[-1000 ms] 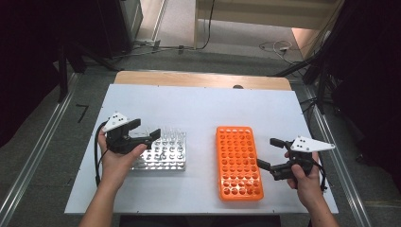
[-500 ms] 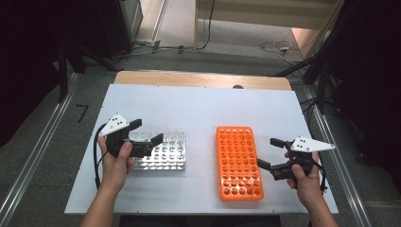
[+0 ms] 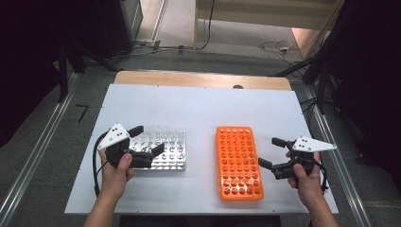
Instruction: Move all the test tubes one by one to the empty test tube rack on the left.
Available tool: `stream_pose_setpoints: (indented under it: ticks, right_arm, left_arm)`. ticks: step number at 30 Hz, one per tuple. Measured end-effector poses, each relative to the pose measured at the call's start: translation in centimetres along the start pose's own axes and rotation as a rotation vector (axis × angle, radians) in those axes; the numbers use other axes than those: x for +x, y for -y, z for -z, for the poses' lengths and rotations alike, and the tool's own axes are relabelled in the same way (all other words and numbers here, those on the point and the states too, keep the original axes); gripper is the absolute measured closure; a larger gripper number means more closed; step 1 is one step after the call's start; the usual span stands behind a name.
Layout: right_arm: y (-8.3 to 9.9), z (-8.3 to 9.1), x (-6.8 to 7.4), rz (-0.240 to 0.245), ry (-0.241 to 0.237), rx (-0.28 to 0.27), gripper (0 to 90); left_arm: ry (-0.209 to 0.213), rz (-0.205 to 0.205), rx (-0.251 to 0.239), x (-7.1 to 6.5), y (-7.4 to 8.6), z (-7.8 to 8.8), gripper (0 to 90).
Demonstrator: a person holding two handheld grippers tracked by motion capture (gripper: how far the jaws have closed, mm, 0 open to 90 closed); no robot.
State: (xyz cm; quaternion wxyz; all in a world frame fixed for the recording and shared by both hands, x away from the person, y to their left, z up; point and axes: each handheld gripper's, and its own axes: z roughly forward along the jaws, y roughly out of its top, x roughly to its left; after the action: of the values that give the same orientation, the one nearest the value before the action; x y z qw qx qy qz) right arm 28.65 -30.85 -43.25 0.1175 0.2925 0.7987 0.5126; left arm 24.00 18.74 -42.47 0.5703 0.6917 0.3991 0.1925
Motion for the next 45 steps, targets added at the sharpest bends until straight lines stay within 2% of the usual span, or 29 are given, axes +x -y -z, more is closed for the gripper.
stream_pose_setpoints:
  ticks: [9,16,21,31,38,41,45]
  right_arm:
    - [0.5,0.3,-0.8,-0.02,0.014,-0.008,1.3]
    - [0.8,0.6,-1.4,-0.038,0.029,-0.024,1.3]
    - [1.0,0.9,-1.8,-0.049,0.047,-0.033,1.3]
    - [1.7,1.0,-2.4,-0.064,0.049,-0.039,1.2]
    - [2.3,1.1,-2.7,-0.058,0.055,-0.052,1.2]
    - [2.6,1.2,-2.7,-0.043,0.063,-0.05,1.2]
    - [2.9,1.3,-3.0,-0.048,0.068,-0.052,1.3]
  left_arm:
    - [0.003,-0.025,0.004,-0.1,1.0,1.0,0.0]
    - [0.011,-0.01,0.004,0.2,1.6,1.8,0.0]
    - [0.001,-0.013,0.006,0.4,2.0,2.7,0.0]
    - [-0.019,-0.004,0.009,1.3,3.3,4.8,0.0]
    - [-0.039,0.002,-0.037,2.3,3.8,6.4,0.0]
    - [-0.044,0.005,-0.046,2.7,4.0,6.8,0.0]
    - [-0.044,0.007,-0.051,2.9,4.2,6.9,0.0]
